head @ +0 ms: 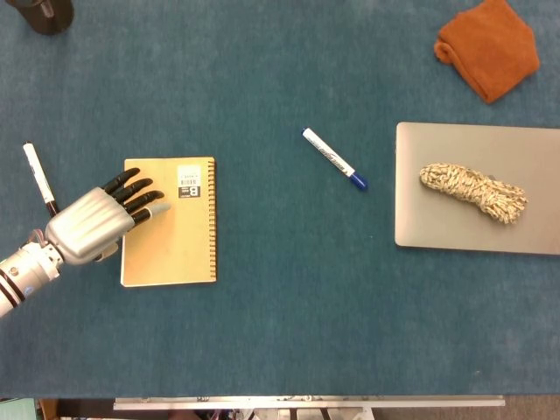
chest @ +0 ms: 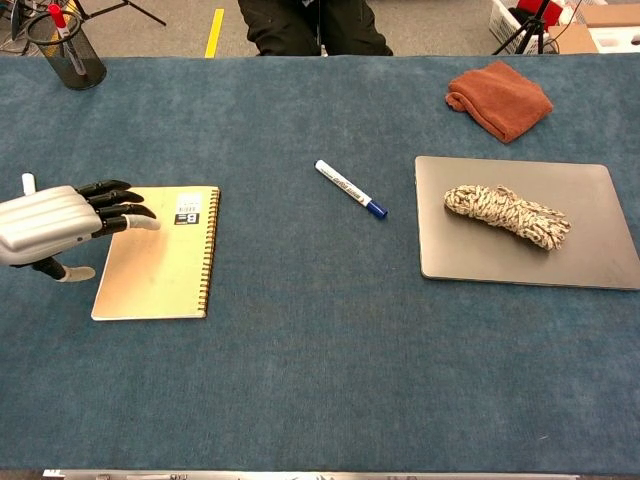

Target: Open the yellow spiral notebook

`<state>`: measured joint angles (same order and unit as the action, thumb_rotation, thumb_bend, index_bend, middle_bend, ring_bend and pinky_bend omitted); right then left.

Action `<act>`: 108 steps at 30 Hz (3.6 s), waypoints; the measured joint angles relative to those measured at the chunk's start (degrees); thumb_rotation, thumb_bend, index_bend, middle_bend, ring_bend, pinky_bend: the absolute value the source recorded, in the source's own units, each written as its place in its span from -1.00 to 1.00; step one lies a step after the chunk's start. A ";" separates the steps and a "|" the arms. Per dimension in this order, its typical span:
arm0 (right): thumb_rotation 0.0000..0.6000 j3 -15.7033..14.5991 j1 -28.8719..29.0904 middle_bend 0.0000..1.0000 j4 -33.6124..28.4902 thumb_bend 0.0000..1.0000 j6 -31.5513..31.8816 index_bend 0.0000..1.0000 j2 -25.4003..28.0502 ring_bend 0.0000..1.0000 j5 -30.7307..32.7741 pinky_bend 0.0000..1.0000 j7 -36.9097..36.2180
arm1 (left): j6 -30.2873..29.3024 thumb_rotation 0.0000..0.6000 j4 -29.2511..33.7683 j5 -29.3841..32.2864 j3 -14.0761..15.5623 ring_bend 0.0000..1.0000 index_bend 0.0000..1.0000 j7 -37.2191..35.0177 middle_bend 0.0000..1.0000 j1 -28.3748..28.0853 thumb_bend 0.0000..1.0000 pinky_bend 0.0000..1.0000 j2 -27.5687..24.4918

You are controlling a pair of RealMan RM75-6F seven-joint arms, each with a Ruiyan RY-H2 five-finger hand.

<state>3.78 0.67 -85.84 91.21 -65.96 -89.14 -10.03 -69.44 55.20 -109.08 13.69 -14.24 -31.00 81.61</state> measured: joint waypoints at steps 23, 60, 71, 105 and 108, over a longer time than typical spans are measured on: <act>1.00 0.24 0.10 -0.58 -1.69 -0.62 -0.22 -0.68 0.52 -0.80 0.46 -0.64 1.94 | -0.96 1.00 -6.91 1.30 1.13 -0.87 -0.75 -6.22 -0.74 -0.52 -0.59 -1.00 5.00; 1.00 0.74 -0.54 -0.58 1.21 -0.62 0.86 -0.68 -0.45 -0.80 0.99 -0.65 -0.90 | -1.93 1.00 3.20 5.83 -2.88 -0.87 -0.35 -17.52 -0.70 -3.53 -0.20 -1.00 9.77; 1.00 0.88 -0.75 -0.58 1.18 -0.62 1.54 -0.68 -0.39 -0.80 0.76 -0.64 -0.92 | 0.36 1.00 6.01 7.62 -3.53 -0.87 -0.02 -16.91 -0.64 -3.89 -0.12 -1.00 10.07; 1.00 1.00 -0.22 -0.58 3.15 -0.62 1.28 -0.68 -1.86 -0.80 0.43 -0.64 -2.66 | 5.79 1.00 26.28 9.78 -0.94 -0.21 0.39 -4.58 0.07 -5.02 -0.12 -1.00 -14.38; 1.00 0.97 -0.33 -0.58 3.50 -0.62 1.41 -0.68 -1.97 -0.80 0.48 -0.64 -3.08 | 6.51 1.00 30.59 10.01 -1.48 -0.22 0.38 -0.73 0.07 -5.48 -0.12 -1.00 -16.34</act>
<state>4.75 0.34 -82.34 92.62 -67.94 -88.66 -13.11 -62.93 85.78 -99.06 12.21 -14.97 -36.47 65.27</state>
